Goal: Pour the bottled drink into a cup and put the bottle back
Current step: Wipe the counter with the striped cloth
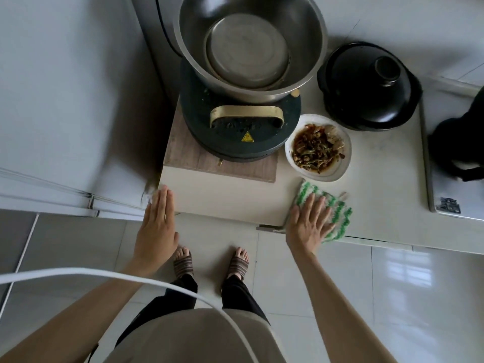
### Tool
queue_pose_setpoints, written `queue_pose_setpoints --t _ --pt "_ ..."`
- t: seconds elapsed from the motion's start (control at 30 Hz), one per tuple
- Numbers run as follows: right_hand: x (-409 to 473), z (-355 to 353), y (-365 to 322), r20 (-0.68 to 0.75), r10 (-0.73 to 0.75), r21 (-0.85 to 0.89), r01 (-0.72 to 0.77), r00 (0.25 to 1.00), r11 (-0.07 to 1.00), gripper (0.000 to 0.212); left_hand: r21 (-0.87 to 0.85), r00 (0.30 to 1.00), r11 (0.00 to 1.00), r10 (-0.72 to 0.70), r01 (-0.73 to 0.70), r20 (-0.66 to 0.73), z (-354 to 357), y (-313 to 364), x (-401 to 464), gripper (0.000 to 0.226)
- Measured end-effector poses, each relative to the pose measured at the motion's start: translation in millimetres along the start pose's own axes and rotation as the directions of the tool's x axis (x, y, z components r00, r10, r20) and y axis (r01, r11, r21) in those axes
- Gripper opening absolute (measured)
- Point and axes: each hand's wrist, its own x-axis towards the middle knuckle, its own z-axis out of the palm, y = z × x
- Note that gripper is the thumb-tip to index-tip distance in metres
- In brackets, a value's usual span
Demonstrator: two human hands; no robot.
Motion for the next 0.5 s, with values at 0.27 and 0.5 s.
queue_pose_setpoints --t 0.27,0.5 --pt "-84.6 58.2 -147.4 0.168 -0.384 -0.045 0.396 0.908 0.917 0.062 -0.057 1.0 0.998 -0.008 0.007 -0.018 8.3 0.8 -0.4 0.113" --pt "-80.0 62.6 -163.8 0.307 -0.662 -0.08 0.712 0.684 0.698 0.058 -0.05 1.0 0.999 -0.003 0.002 -0.024 9.4 -5.0 0.4 0.112"
